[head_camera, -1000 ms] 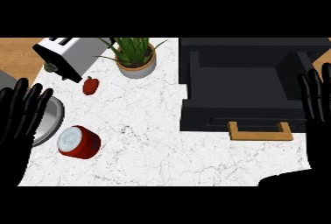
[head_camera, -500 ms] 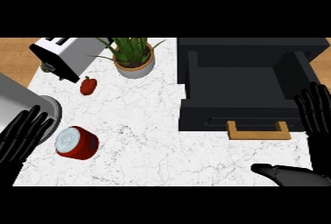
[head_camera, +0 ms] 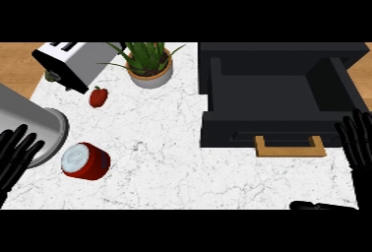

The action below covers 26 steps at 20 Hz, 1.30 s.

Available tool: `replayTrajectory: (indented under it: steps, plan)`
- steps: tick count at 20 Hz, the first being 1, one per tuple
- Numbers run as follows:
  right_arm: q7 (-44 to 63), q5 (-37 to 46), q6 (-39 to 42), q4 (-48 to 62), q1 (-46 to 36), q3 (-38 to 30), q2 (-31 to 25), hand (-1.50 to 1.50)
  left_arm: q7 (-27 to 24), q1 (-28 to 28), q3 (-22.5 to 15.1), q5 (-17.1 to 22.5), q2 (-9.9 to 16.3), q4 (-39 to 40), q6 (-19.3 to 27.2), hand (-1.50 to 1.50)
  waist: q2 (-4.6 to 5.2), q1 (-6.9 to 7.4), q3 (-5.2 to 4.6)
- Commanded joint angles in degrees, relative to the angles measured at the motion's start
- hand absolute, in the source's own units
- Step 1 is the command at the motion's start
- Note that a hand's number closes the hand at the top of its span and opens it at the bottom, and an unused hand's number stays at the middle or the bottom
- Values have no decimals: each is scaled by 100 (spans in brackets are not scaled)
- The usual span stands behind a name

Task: Pick up the can, place it into the drawer and close the drawer

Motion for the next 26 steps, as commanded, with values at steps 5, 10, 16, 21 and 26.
replayTrajectory:
  steps: [5, 10, 16, 21, 26]
  plan:
    - [-553, -106, 302, 360, 151, -342, 19, -150, 400, -276, -193, -513, -454, 102, 184, -150, 5, -18, 1]
    - [-645, -248, 321, 730, -278, -663, -63, -150, -245, -647, 454, -290, -173, 1278, -385, -150, 10, -4, -1]
    - [-827, 12, 503, 466, 387, -406, 197, -150, -672, -609, 309, -876, -457, 1666, -548, -150, 5, -15, -1]
    - [-415, -220, 563, 254, 52, -645, 14, -150, -1425, -1006, 198, -1495, -624, 2590, -450, -150, 8, -23, -2]
    - [-642, -25, 617, 385, 246, -539, 251, -150, -1325, -936, 364, -1399, -598, 2542, -457, -150, 5, -17, -1]
